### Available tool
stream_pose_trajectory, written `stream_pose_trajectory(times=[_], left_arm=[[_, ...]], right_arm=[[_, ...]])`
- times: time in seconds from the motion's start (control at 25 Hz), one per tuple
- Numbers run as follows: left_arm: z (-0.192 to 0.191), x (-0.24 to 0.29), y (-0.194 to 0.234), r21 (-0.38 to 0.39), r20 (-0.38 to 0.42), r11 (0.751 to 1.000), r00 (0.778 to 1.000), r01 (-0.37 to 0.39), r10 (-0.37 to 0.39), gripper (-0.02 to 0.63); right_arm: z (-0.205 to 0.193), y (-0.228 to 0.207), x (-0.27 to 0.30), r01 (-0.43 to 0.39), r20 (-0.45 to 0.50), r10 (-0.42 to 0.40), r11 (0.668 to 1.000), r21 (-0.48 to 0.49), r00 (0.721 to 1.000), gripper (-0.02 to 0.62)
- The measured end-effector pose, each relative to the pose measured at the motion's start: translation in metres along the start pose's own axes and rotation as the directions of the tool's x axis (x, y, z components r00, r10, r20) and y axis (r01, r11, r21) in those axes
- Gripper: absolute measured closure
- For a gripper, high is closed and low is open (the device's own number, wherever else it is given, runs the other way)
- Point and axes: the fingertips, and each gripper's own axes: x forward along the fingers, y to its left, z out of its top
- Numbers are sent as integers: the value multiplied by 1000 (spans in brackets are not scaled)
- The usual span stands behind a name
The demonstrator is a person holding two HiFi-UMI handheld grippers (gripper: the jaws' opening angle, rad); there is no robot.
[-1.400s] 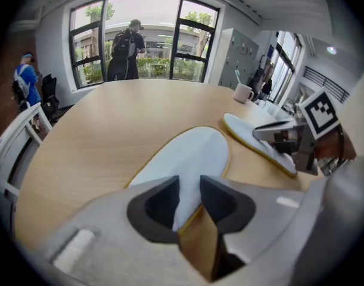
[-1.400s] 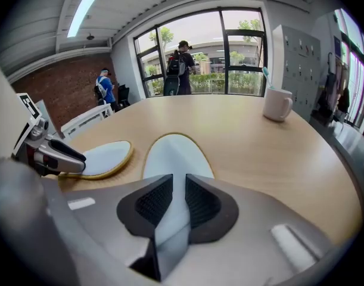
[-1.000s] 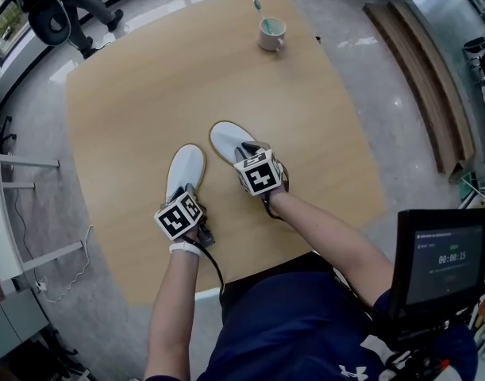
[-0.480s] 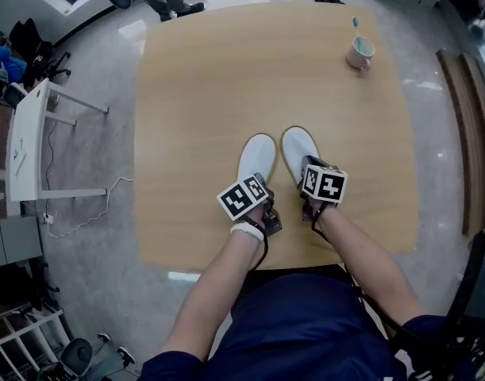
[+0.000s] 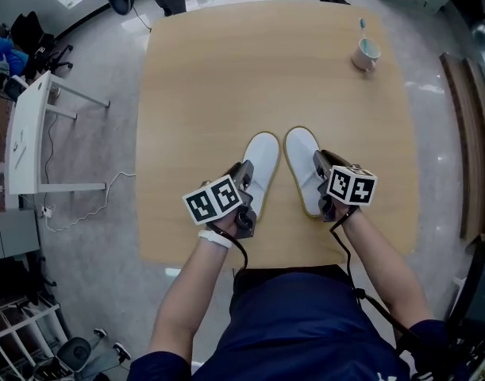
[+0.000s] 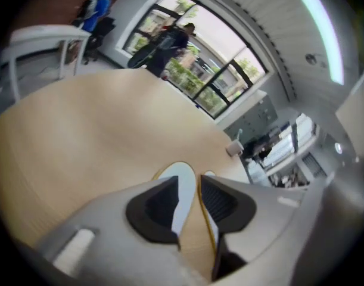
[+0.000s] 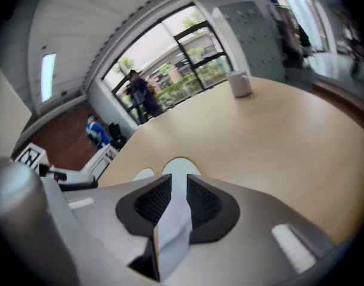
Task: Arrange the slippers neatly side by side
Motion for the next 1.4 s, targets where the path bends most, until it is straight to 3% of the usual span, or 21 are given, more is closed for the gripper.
stream_pose_trajectory(times=[0.04, 0.08, 0.12, 0.16, 0.2, 0.24, 0.28, 0.32, 0.36, 0.4, 0.44, 0.48, 0.52, 0.6, 0.76, 0.84, 0.92, 1.0, 1.24, 1.32, 1.4], left_arm=[[0, -1, -3, 123, -51, 992, 999, 24, -18, 485], [-5, -1, -6, 264, -123, 962, 992, 62, -31, 483], [-13, -1, -9, 414, -206, 903, 978, 116, -31, 483], [-23, 0, -8, 560, -283, 810, 959, 174, -10, 477], [-32, 2, -4, 691, -337, 687, 941, 226, 30, 469], [-40, 4, 2, 793, -366, 548, 928, 267, 76, 459], [-48, 6, 7, 858, -381, 413, 918, 305, 113, 439], [-55, 8, 9, 891, -398, 294, 907, 346, 137, 405], [-63, 10, 8, 900, -421, 192, 894, 392, 151, 362], [-71, 12, 7, 892, -451, 108, 878, 438, 161, 344], [-79, 13, 6, 875, -482, 44, 859, 483, 173, 328], [-87, 15, 7, 854, -510, 0, 839, 520, 190, 314], [-94, 17, 9, 836, -532, -25, 821, 548, 208, 313], [-102, 23, 15, 814, -556, -32, 794, 580, 245, 313], [-109, 28, 35, 814, -558, 6, 778, 581, 289, 313], [-112, 26, 39, 824, -553, 44, 785, 565, 278, 313], [-114, 26, 39, 837, -543, 99, 798, 538, 259, 313], [-117, 26, 38, 850, -527, 153, 812, 505, 250, 313], [-122, 33, 28, 869, -476, 279, 845, 409, 245, 313], [-123, 36, 24, 871, -463, 299, 853, 389, 241, 313], [-124, 37, 22, 872, -461, 302, 855, 386, 238, 313]], right_arm=[[0, 5, 0, -36, -35, 32, 989, -140, 999, 500], [-2, 11, 0, -85, -84, 62, 949, -303, 995, 477], [-7, 18, 1, -145, -145, 86, 872, -467, 986, 458], [-14, 26, 2, -214, -212, 103, 763, -610, 972, 442], [-22, 33, 1, -286, -281, 112, 634, -718, 953, 422], [-30, 40, 0, -354, -347, 112, 505, -787, 931, 413], [-37, 44, -3, -414, -406, 106, 391, -822, 908, 407], [-44, 46, -5, -462, -455, 97, 297, -835, 885, 388], [-50, 47, -7, -501, -495, 86, 223, -836, 865, 379], [-55, 46, -7, -532, -527, 75, 168, -830, 846, 373], [-60, 46, -6, -560, -557, 62, 129, -819, 828, 367], [-66, 44, -5, -585, -583, 47, 105, -804, 811, 362], [-71, 42, -4, -606, -606, 31, 93, -790, 795, 355], [-80, 35, -2, -631, -634, 0, 101, -769, 773, 353], [-92, 25, 3, -619, -628, -1, 166, -768, 779, 348], [-94, 26, 3, -602, -612, 17, 198, -773, 791, 350], [-96, 28, 2, -590, -601, 25, 223, -776, 799, 350], [-99, 31, 2, -582, -594, 31, 243, -776, 804, 350], [-104, 36, 1, -565, -581, 40, 293, -771, 813, 350], [-104, 37, 1, -556, -573, 44, 314, -770, 819, 350], [-103, 39, 3, -545, -564, 44, 329, -771, 825, 351]])
